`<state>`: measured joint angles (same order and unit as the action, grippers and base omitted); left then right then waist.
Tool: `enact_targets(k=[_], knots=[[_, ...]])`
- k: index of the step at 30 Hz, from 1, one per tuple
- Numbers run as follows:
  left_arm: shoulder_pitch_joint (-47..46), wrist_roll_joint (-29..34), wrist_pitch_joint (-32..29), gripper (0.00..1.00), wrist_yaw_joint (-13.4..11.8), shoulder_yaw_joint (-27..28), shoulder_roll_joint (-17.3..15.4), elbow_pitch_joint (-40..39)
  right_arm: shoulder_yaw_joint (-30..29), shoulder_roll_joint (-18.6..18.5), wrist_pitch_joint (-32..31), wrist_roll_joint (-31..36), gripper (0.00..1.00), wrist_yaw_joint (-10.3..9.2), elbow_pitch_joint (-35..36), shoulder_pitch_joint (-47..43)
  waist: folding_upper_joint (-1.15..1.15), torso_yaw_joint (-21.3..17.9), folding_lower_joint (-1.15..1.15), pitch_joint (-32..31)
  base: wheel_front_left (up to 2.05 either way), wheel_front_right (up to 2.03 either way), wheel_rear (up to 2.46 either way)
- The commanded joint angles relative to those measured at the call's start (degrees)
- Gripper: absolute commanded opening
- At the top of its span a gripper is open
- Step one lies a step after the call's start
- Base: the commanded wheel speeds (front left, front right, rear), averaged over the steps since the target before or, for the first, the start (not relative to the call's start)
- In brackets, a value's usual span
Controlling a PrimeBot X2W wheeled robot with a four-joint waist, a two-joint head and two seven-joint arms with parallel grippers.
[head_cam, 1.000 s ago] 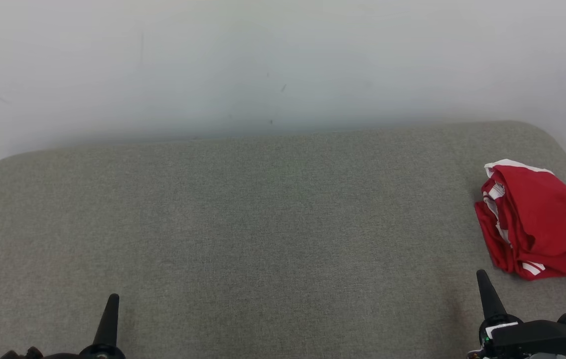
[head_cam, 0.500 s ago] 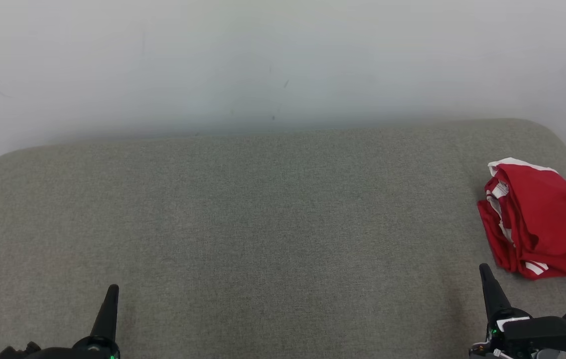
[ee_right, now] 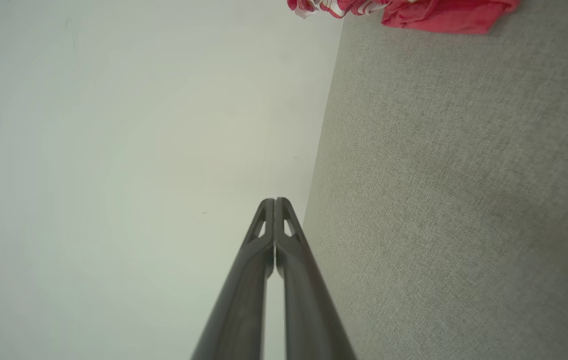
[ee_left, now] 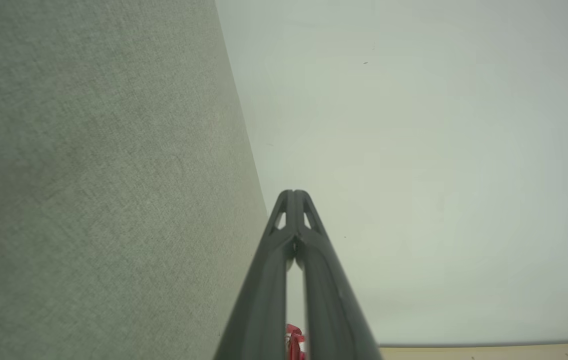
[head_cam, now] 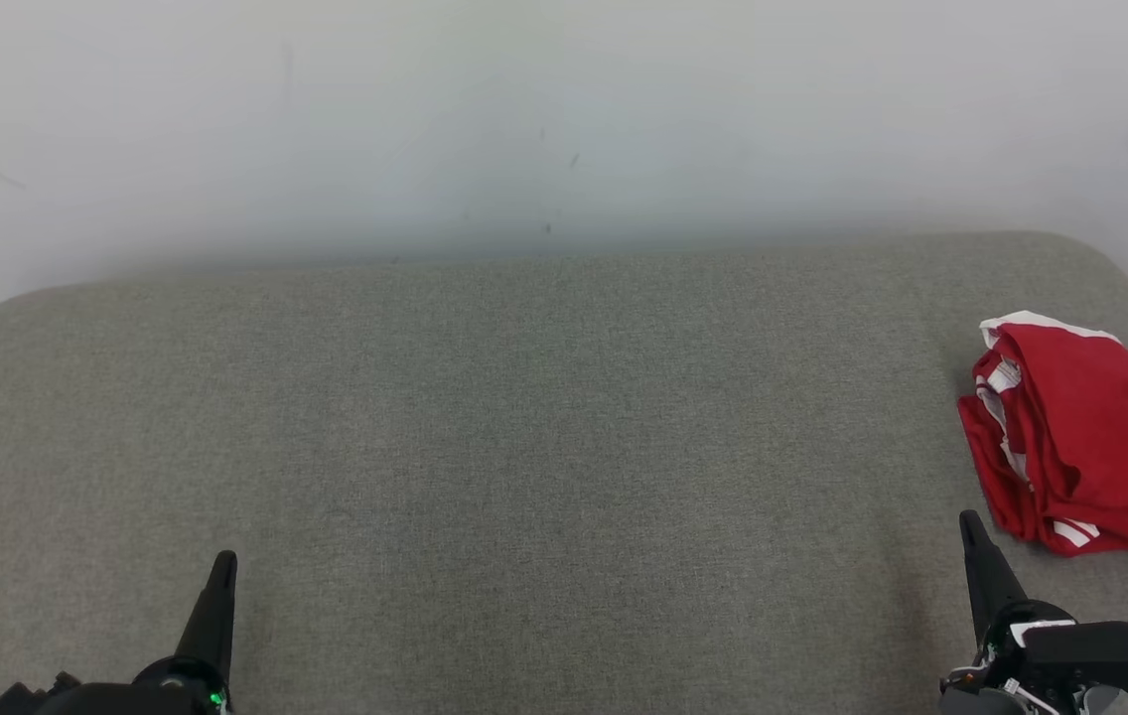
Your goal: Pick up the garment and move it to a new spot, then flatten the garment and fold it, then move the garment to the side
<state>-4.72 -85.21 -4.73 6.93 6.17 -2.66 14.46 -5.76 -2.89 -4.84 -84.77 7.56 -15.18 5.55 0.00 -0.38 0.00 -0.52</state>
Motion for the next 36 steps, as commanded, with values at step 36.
enact_targets(k=[36], knots=[[-1.9,-7.3,-2.0,0.00,0.6,0.5,-0.4,-0.5,-0.9,0.0,-1.9,-7.7,0.00,-0.13,1.3,0.9,0.00,0.4,0.00,0.7,0.00,0.00,0.00]])
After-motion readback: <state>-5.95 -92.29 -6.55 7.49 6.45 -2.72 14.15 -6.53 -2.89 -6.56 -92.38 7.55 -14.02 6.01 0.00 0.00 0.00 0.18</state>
